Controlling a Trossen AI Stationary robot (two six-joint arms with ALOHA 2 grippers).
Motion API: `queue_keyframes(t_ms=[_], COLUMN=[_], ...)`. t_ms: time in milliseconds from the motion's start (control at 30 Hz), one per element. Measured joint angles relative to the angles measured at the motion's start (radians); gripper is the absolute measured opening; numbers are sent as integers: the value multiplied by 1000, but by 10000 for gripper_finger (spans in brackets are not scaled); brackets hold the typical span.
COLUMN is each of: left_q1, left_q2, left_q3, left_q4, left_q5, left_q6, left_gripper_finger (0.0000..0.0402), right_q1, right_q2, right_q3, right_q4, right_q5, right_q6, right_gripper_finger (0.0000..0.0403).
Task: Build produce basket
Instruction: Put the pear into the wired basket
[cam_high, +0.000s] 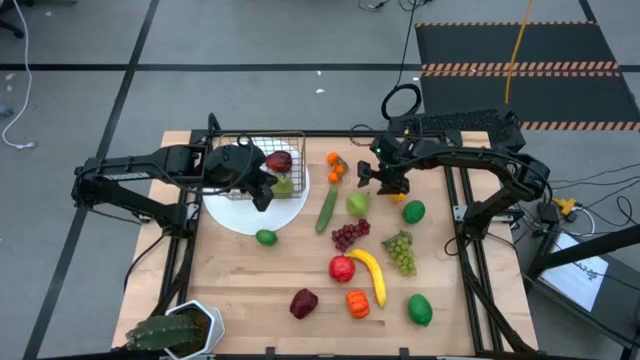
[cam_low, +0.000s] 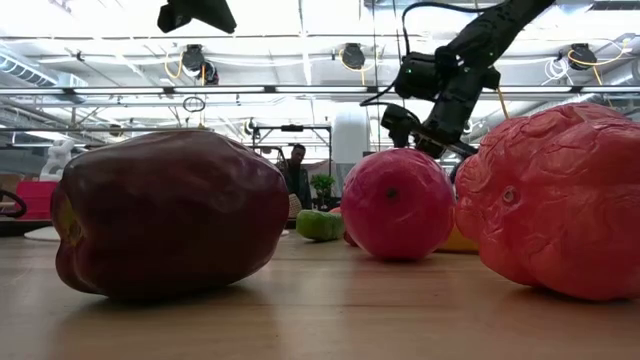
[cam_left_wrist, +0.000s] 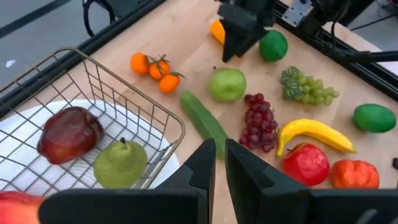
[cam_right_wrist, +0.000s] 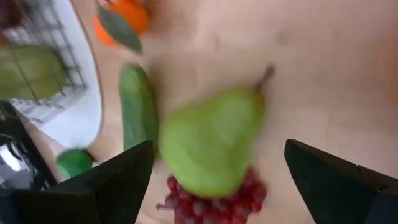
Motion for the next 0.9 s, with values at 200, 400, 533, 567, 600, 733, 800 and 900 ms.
queue_keyframes(t_ms=[200, 400, 533, 567, 600, 733, 800, 900], left_q1=[5, 5, 5, 5, 6, 6, 6, 6], left_q2=[0, 0, 0, 0, 0, 0, 0, 0], left_q3=[0, 0, 0, 0, 0, 0, 0, 0], left_q4=[1, -5, -19, -23, -24, -29, -29, -29], left_q5=[10, -10, -21, -26, -33, -46, -46, -47], left_q6=[26, 80, 107, 110, 109, 81, 63, 59], left_gripper_finger=[35, 35, 35, 35, 35, 35, 35, 35], right_q1=[17, 18, 18, 18, 18, 18, 18, 18], right_q2=[1, 0, 0, 0, 0, 1, 1, 1], right_q3=[-39, -96, -139, -151, -163, -200, -216, -243], right_q4=[42, 86, 179, 198, 206, 214, 216, 238], right_q5=[-8, -19, -25, -21, -19, -20, -20, -19], right_q6=[70, 149, 201, 209, 217, 263, 284, 311], right_gripper_finger=[357, 357, 357, 357, 357, 357, 357, 357])
